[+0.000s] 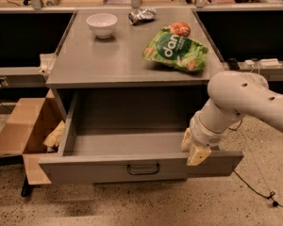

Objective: Open top drawer

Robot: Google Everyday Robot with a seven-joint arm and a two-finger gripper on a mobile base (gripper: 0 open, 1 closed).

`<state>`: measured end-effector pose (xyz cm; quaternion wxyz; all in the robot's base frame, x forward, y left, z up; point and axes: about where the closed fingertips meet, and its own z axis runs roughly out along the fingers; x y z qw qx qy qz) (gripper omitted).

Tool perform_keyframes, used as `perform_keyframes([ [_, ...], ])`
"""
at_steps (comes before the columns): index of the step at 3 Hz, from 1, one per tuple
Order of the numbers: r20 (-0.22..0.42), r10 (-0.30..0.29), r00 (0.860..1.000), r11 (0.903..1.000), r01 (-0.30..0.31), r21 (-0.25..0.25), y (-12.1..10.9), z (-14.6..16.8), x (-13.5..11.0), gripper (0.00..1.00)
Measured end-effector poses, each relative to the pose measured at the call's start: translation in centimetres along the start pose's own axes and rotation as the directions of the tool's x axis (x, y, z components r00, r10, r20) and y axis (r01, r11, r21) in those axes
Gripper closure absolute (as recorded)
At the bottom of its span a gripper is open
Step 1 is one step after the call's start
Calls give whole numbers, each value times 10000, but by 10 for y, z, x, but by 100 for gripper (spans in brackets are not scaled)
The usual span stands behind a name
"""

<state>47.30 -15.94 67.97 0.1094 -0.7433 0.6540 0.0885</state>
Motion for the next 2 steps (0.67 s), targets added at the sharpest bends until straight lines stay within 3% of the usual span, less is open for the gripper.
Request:
perform_keyframes([
  [1,0,0,10000,10000,0,-1,0,-1,2,0],
  [2,0,0,10000,10000,0,-1,0,-1,2,0],
])
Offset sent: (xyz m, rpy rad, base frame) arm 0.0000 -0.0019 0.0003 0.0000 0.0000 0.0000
